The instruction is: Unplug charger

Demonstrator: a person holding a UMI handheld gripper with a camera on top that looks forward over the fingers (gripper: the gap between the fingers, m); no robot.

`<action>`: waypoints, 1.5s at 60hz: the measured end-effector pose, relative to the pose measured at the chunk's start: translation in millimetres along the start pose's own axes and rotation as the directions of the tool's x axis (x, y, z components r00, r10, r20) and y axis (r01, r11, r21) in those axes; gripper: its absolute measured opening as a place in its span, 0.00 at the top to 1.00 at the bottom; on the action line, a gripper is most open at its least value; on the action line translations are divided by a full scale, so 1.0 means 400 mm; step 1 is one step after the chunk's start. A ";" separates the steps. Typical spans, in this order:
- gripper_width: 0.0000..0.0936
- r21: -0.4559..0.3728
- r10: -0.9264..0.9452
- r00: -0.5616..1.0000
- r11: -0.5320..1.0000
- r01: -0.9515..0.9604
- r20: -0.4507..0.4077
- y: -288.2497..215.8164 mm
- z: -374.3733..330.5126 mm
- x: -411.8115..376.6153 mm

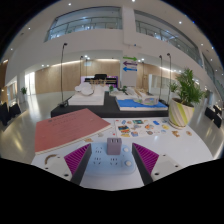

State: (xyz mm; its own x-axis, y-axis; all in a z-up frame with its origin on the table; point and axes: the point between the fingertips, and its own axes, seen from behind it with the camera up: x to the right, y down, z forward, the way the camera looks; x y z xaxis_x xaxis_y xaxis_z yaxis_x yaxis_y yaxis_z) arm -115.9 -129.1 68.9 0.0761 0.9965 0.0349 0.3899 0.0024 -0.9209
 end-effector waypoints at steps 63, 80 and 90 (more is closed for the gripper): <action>0.82 0.024 -0.006 0.998 1.000 0.007 -0.057 -0.312 0.044 0.289; 0.80 -0.319 -0.084 0.993 0.946 0.056 -0.077 0.074 0.122 0.487; 0.70 -0.372 -0.100 0.993 0.925 0.072 -0.056 0.165 0.153 0.504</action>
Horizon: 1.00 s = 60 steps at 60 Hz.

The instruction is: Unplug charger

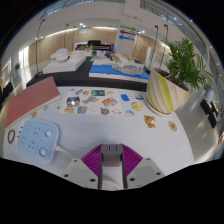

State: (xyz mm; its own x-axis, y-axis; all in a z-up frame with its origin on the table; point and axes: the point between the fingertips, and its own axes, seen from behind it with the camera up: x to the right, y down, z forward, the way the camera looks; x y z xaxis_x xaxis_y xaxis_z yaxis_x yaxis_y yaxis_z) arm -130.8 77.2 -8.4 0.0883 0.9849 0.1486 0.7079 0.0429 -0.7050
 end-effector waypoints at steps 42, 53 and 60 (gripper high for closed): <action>0.09 -0.060 0.142 0.989 0.988 -0.140 0.029 0.130 -0.891 -0.005; 0.09 -0.067 0.150 0.989 0.987 -0.149 0.008 0.197 -0.944 -0.002; 0.09 -0.074 0.136 0.991 0.988 -0.135 0.005 0.215 -0.942 -0.001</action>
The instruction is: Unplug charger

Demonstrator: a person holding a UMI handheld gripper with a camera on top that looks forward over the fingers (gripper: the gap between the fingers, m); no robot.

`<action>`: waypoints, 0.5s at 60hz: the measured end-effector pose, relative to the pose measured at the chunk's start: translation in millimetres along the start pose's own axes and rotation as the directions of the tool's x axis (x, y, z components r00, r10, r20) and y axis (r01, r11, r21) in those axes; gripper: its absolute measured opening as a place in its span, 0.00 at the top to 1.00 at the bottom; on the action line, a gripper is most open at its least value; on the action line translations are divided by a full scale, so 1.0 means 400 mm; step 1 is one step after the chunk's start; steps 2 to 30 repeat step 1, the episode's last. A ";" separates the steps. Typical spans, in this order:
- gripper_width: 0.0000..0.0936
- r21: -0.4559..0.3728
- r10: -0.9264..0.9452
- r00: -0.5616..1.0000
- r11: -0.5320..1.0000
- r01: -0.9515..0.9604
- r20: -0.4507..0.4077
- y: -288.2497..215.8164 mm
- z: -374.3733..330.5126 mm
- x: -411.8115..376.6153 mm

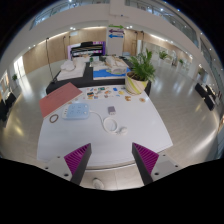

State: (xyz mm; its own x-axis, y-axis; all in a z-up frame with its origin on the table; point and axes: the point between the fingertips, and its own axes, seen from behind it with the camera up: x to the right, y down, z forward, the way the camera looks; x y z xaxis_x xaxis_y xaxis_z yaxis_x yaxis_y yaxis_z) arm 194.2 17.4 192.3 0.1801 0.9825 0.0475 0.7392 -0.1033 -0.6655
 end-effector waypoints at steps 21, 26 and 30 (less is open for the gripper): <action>0.09 -0.002 0.001 1.000 1.000 -0.001 0.001 0.002 0.001 0.000; 0.09 -0.002 0.001 1.000 1.000 -0.001 0.001 0.002 0.001 0.000; 0.09 -0.002 0.001 1.000 1.000 -0.001 0.001 0.002 0.001 0.000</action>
